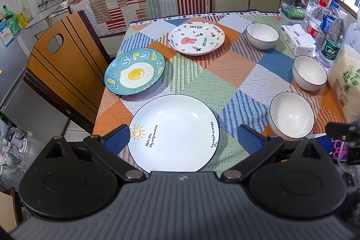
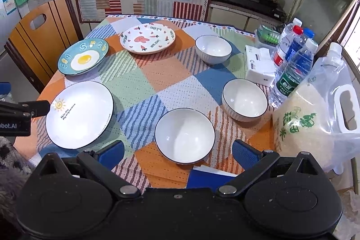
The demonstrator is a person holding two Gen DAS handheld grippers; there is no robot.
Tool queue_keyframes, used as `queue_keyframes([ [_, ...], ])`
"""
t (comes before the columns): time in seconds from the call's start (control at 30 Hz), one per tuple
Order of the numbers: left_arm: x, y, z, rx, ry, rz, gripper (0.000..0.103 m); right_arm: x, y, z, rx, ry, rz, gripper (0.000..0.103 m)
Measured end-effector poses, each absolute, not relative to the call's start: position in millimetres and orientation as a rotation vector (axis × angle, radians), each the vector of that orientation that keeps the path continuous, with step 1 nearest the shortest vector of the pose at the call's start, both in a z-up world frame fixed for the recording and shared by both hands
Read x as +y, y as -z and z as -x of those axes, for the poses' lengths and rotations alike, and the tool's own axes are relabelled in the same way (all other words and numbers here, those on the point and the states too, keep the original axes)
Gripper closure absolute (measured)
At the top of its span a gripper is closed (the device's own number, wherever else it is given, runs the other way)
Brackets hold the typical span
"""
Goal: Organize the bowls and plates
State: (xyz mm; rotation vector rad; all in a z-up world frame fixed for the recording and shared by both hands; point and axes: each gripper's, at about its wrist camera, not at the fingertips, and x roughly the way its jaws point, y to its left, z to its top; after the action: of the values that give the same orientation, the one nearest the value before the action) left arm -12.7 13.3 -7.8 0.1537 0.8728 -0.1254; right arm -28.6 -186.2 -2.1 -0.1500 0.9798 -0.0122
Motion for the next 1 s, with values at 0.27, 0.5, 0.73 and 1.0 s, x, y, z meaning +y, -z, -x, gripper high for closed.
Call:
queue_keyframes([
  [0.27,26,22,13,0.868,0.126,-0.074,0.0,-186,5,31,0.932,0.009,0.164,0.0],
  [0.5,23,22,17,0.838,0.135,-0.095,0.0,-182,8,33,0.882,0.009,0.202,0.0],
  [0.73,20,23,16,0.845,0.14,-0.097,0.0,-185,10,31,0.888,0.007,0.191,0.0],
  [1.0,20,24,13,0.857,0.141,-0.09,0.0,-185,12,28,0.892,-0.001,0.197,0.0],
])
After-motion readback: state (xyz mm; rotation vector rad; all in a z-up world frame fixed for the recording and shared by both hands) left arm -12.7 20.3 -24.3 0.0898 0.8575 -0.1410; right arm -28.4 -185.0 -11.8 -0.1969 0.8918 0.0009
